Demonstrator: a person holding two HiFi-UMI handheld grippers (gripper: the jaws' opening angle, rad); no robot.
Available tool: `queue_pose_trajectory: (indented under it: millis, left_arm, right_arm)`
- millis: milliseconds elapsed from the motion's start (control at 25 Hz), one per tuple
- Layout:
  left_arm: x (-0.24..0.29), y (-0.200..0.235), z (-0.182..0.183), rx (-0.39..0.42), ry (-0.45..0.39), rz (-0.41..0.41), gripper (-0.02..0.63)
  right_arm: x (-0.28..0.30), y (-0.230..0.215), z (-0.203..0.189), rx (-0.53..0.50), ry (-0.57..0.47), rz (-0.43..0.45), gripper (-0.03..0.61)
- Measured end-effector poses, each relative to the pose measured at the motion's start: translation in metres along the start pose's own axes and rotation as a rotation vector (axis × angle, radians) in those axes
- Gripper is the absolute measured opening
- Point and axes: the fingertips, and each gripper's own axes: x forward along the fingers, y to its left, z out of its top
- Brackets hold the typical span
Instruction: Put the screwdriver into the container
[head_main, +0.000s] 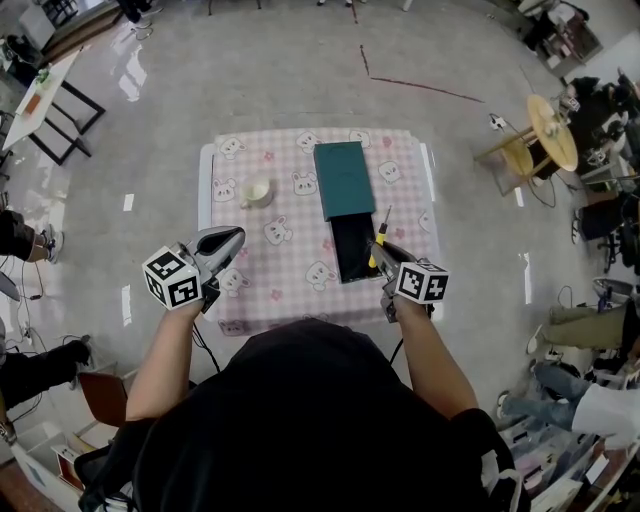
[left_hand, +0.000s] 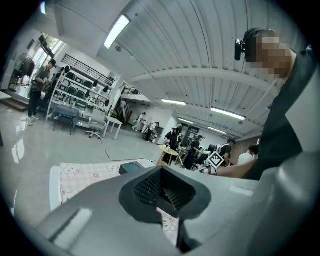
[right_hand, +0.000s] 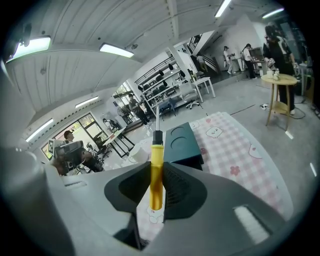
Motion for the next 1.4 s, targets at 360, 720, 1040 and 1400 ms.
queue_pose_trajectory:
  millis: [360,720,1040,1400]
  left_arm:
    - [0.001,0.011,0.000,-0.005,0.006,0.005,0.000]
    - [0.001,0.015,0.000,-0.006,0.008,0.013,0.000]
    - [0.003,0.013,0.002,0.003,0.011,0.021,0.000]
    - [0.006,0.018,0.000,-0.011,0.017,0.021,0.000]
  right_arm:
    - [0.016,-0.007,-0.007,0.007,0.034,-0.011,0.106]
    - [0.026,-0.010,-0.016,0.007,0.067,-0.010,0.107]
    - [0.027,-0.015,-0.022,0.003,0.097,-0.012,0.106]
    - [0.039,-0.018,-0.028,0.006,0.129,-0.010,0.106]
